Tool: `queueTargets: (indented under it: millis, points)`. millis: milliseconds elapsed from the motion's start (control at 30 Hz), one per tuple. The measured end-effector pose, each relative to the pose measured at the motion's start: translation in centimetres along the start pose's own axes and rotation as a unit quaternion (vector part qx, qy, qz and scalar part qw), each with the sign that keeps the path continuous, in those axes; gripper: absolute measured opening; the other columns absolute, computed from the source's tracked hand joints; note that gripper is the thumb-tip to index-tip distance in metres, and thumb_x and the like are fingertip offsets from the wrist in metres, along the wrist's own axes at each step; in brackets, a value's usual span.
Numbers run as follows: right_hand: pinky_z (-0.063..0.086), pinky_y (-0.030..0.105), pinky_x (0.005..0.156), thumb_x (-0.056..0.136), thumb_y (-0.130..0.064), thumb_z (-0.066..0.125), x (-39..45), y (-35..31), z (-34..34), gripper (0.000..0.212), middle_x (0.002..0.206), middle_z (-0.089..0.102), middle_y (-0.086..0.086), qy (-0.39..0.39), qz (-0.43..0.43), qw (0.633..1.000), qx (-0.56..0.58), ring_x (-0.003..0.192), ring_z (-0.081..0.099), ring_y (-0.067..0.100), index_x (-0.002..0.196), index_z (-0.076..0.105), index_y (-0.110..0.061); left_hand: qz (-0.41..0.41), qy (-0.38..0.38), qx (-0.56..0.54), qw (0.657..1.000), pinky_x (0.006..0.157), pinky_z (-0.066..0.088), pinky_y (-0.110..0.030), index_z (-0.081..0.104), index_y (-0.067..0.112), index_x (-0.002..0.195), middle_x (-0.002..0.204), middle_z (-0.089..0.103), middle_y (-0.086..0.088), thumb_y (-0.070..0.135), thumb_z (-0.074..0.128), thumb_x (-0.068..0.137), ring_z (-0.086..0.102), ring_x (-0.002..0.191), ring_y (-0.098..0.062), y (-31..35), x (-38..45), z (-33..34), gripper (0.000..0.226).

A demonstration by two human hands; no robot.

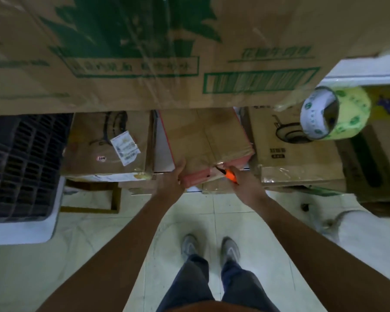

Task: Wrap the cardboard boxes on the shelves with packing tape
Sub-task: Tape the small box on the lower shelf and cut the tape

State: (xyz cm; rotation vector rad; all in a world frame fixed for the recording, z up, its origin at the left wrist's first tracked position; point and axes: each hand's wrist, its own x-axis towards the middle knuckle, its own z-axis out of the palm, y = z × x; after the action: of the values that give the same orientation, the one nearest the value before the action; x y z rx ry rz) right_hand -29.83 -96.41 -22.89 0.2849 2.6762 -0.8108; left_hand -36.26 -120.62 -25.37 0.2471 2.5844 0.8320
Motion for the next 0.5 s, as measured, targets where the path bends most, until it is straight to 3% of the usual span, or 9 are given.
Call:
queueTargets:
  millis: [67, 100, 167, 267, 367, 433, 500]
  points:
    - [0.054, 0.037, 0.063, 0.098, -0.047, 0.048, -2.1, -0.1, -1.4, 0.038, 0.082, 0.064, 0.006, 0.053, 0.026, 0.996, 0.063, 0.069, 0.063, 0.021, 0.127, 0.055, -0.024, 0.022, -0.052, -0.021, 0.998, 0.085, 0.051, -0.036, 0.033, 0.019, 0.154, 0.1, 0.066, -0.018, 0.045, 0.049, 0.094, 0.062, 0.089, -0.028, 2.0, -0.9, 0.1, 0.067]
    - [0.055, 0.039, 0.064, 0.096, -0.053, 0.045, -3.2, -0.2, -2.2, 0.04, 0.082, 0.064, 0.006, 0.078, 0.035, 0.992, 0.096, 0.069, 0.064, 0.024, 0.122, 0.056, -0.024, 0.016, -0.079, -0.032, 0.996, 0.088, 0.048, -0.032, 0.032, 0.02, 0.154, 0.111, 0.066, -0.014, 0.042, 0.053, 0.095, 0.063, 0.102, -0.028, 3.1, -1.2, -0.1, 0.066]
    - [0.053, 0.037, 0.059, 0.098, -0.051, 0.047, -5.3, -0.5, -3.7, 0.03, 0.073, 0.063, 0.004, 0.14, 0.052, 0.977, 0.151, 0.063, 0.063, 0.024, 0.104, 0.06, -0.024, -0.011, -0.114, -0.053, 0.992, 0.096, 0.046, -0.03, 0.034, 0.024, 0.153, 0.135, 0.06, -0.006, 0.032, 0.062, 0.094, 0.059, 0.12, -0.025, 5.1, -1.4, -0.5, 0.066]
    - [0.044, 0.035, 0.052, 0.1, -0.041, 0.051, -8.5, -0.2, -5.1, 0.036, 0.055, 0.053, 0.005, 0.254, 0.113, 0.933, 0.227, 0.05, 0.053, 0.019, 0.071, 0.05, -0.021, 0.0, -0.148, 0.047, 0.988, 0.087, 0.046, -0.034, 0.035, 0.017, 0.151, 0.13, 0.061, -0.018, 0.04, 0.056, 0.091, 0.059, 0.117, -0.034, 7.9, -1.5, -1.3, 0.067]
    - [0.053, 0.044, 0.055, 0.098, -0.038, 0.053, -10.6, 0.2, -7.5, 0.035, 0.058, 0.053, 0.014, 0.355, 0.169, 0.869, 0.3, 0.056, 0.055, 0.03, 0.072, 0.051, -0.014, 0.041, -0.104, 0.182, 0.977, 0.073, 0.041, -0.035, 0.057, 0.013, 0.124, 0.117, 0.066, -0.016, 0.04, 0.051, 0.096, 0.061, 0.107, -0.036, 11.8, -2.6, -2.6, 0.039]
    - [0.051, 0.042, 0.058, 0.098, -0.032, 0.053, -11.4, 0.2, -10.7, 0.031, 0.065, 0.056, 0.017, 0.427, 0.182, 0.825, 0.323, 0.059, 0.057, 0.032, 0.079, 0.055, -0.007, 0.055, -0.04, 0.156, 0.985, 0.071, 0.042, -0.032, 0.066, 0.015, 0.108, 0.108, 0.07, -0.01, 0.04, 0.05, 0.098, 0.064, 0.101, -0.033, 15.3, -3.9, -3.8, 0.031]
    - [0.048, 0.039, 0.061, 0.099, -0.029, 0.052, -12.0, 0.0, -14.9, 0.029, 0.071, 0.058, 0.018, 0.493, 0.152, 0.786, 0.34, 0.064, 0.058, 0.03, 0.083, 0.056, -0.006, 0.077, 0.043, 0.035, 0.995, 0.066, 0.037, -0.028, 0.067, 0.017, 0.093, 0.095, 0.072, -0.006, 0.036, 0.053, 0.098, 0.066, 0.091, -0.028, 19.5, -5.4, -4.9, 0.024]
